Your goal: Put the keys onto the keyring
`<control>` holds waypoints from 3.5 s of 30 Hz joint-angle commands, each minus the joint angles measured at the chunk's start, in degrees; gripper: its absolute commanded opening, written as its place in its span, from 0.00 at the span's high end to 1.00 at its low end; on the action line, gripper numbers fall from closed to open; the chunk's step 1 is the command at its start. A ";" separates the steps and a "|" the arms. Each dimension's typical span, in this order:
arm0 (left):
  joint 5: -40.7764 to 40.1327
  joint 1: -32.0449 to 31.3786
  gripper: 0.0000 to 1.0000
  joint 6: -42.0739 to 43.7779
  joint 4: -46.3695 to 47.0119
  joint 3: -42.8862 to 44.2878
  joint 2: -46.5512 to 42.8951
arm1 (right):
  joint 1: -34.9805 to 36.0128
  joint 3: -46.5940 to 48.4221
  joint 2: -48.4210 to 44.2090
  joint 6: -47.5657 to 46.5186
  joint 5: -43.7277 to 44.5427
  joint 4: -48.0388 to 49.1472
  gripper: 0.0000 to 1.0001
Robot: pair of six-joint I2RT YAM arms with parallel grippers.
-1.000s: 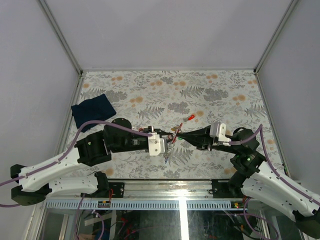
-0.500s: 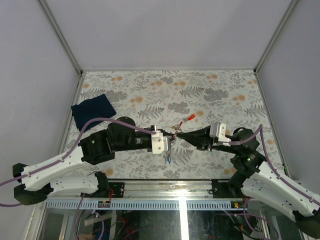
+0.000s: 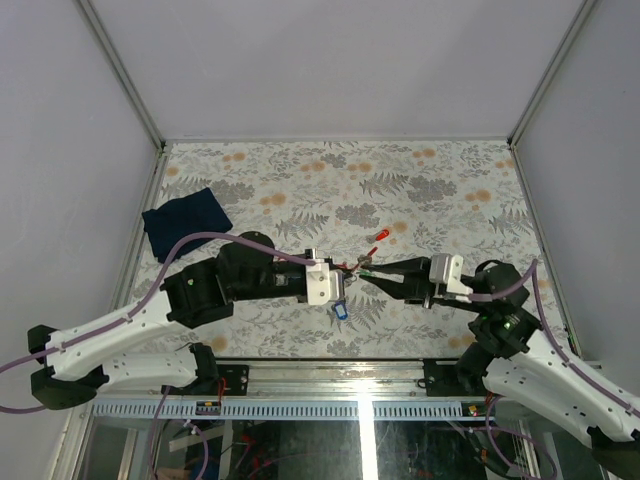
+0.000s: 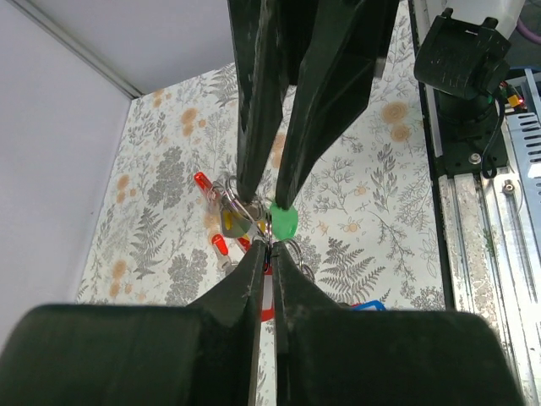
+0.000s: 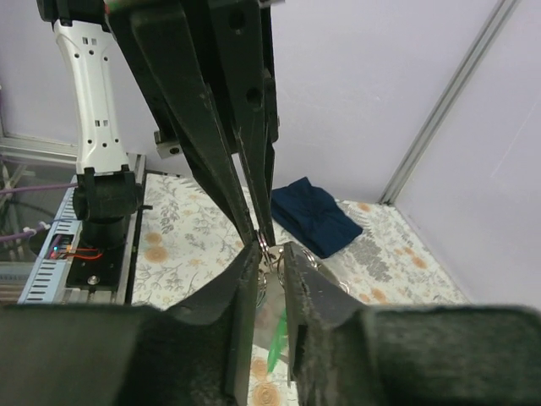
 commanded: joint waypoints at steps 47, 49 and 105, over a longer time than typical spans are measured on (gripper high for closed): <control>11.44 5.39 1.00 -7.06 18.35 -5.85 -2.99 | 0.28 3.93 -5.92 -3.34 7.95 -12.15 0.69; 10.65 5.37 1.00 -7.36 18.64 -5.98 -2.83 | 0.26 3.95 -7.42 -4.09 9.04 -14.13 0.68; 11.93 5.74 1.00 -7.99 18.23 -4.76 -0.82 | 0.28 0.67 -1.21 2.38 5.48 -0.25 0.68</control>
